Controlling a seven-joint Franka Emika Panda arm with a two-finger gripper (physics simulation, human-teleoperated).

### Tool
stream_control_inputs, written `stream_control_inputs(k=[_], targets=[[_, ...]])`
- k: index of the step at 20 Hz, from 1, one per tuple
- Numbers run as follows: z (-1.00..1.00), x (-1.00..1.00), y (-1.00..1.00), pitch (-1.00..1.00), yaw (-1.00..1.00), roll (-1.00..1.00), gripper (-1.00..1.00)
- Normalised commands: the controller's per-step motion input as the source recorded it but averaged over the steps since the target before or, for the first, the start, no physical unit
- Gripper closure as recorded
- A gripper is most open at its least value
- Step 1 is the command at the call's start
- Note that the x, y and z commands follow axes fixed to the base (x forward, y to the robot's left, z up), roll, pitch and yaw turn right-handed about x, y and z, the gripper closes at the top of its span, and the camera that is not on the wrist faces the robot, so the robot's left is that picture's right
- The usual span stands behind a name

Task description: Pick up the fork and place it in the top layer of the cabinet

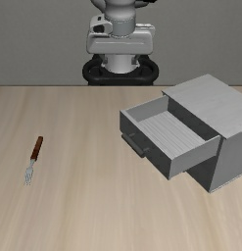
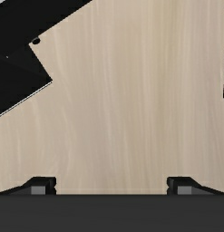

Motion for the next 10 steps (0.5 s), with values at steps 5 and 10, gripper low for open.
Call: stream_control_inputs(k=[5,10], targets=[[0.0,0.0,-1.0,0.0,0.0,0.0,-1.0],[0.0,0.0,-1.0,0.0,0.0,0.0,-1.0]])
